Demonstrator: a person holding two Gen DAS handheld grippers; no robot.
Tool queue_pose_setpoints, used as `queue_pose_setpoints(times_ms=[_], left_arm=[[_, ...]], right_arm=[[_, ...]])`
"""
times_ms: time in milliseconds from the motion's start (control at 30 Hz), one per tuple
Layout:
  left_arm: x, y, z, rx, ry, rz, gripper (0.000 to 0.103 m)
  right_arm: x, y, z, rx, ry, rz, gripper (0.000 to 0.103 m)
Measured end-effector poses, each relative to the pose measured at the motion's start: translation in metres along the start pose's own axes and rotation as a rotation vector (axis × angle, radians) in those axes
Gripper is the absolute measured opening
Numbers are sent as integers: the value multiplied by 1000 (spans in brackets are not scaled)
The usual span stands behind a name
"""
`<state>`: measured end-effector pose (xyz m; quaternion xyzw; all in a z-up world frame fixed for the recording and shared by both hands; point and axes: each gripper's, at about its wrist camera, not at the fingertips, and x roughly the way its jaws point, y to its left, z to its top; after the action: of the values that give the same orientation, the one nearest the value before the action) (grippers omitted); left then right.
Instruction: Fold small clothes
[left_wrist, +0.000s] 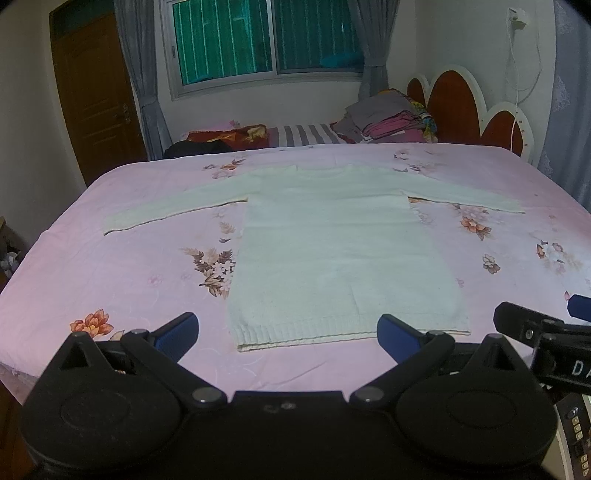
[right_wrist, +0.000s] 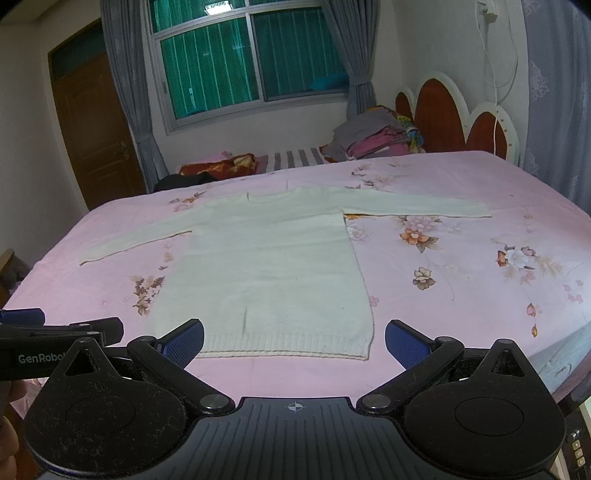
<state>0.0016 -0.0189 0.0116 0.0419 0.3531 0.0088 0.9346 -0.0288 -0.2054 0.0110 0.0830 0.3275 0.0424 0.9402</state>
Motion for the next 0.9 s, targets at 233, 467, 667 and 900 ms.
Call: queue_pose_setpoints(times_ms=[233,467,667,900], left_arm=[[1,1,0,-4,-1,1,102],[3,5,1,-11,1,6,102],[5,6,0,-12,2,9,102],[6,7,0,-12,5,8,102]], right_arm=[[0,1,0,-1,-2,0,103],[0,1,1,3,1,1,103],[0,0,2,2,3,4,103],[1,2,1,0,1,2,103]])
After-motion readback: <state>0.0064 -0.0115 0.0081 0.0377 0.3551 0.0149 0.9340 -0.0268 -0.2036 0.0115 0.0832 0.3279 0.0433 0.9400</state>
